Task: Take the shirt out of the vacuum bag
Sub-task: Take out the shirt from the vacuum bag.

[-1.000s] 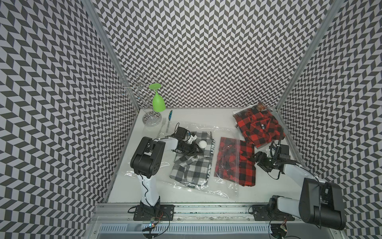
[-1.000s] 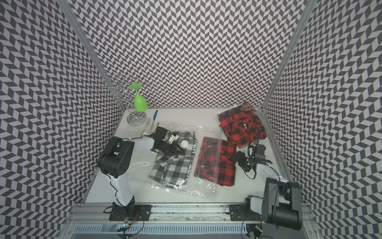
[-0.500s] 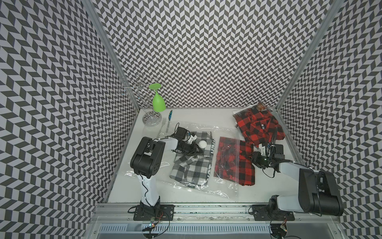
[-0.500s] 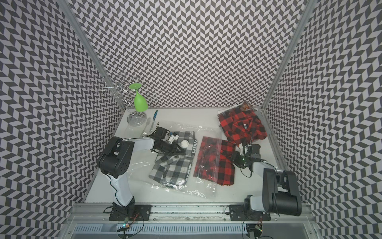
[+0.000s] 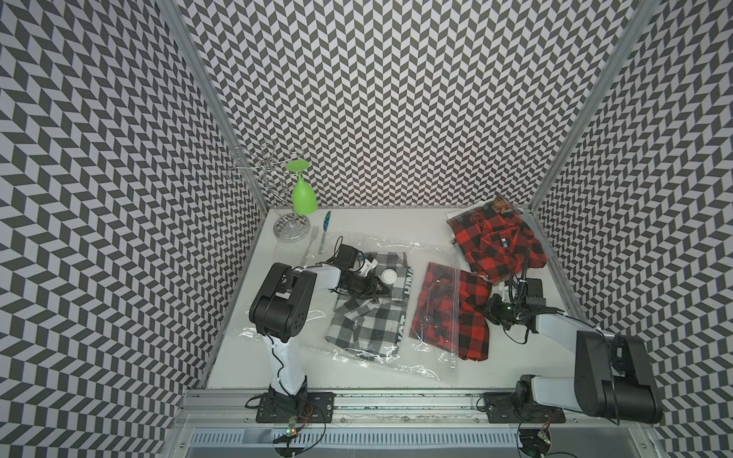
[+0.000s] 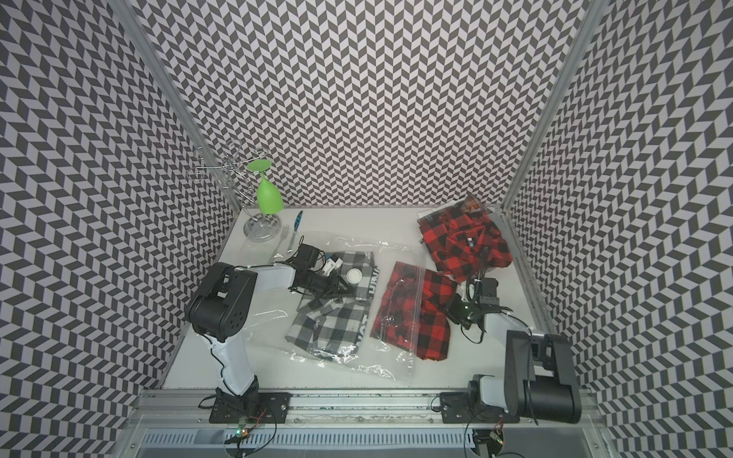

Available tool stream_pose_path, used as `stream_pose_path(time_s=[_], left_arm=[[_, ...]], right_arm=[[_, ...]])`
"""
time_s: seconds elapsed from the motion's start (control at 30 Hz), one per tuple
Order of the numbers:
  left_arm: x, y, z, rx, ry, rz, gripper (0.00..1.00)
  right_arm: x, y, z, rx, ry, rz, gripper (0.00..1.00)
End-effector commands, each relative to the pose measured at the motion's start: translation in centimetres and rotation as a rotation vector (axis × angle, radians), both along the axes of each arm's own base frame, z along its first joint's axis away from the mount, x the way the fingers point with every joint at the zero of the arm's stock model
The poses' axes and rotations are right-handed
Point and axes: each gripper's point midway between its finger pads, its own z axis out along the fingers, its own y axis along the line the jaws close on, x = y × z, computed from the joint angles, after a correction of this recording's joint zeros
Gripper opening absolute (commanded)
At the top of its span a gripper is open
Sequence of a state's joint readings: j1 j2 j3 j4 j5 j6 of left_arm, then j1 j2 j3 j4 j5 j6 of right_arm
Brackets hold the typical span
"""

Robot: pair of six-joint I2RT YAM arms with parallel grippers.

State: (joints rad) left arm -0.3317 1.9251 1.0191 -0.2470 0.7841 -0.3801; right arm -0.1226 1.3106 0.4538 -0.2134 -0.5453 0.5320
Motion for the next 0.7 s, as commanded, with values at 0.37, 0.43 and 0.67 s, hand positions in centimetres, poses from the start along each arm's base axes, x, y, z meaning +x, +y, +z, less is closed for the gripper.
stream_pose_path(time_s=[0.37,0.43,0.67], left_arm=[[-3.7,6.5,-7.0,0.272,0.221,0.104,0.36],[-3.5,6.6,-6.9,0.269,0.219,0.108,0.36],[-3.0,6.5,-6.3,0.253,0.204,0.108,0.36]], right_arm=[[-5.6,-13.8,0.0,-0.164,0.231,-0.602,0.00],[-6.0,-14.3,-0.1,-0.150,0.239,-0.641,0.04],[-4.2,-14.3,2.7,-0.078,0.148,-0.633,0.53]])
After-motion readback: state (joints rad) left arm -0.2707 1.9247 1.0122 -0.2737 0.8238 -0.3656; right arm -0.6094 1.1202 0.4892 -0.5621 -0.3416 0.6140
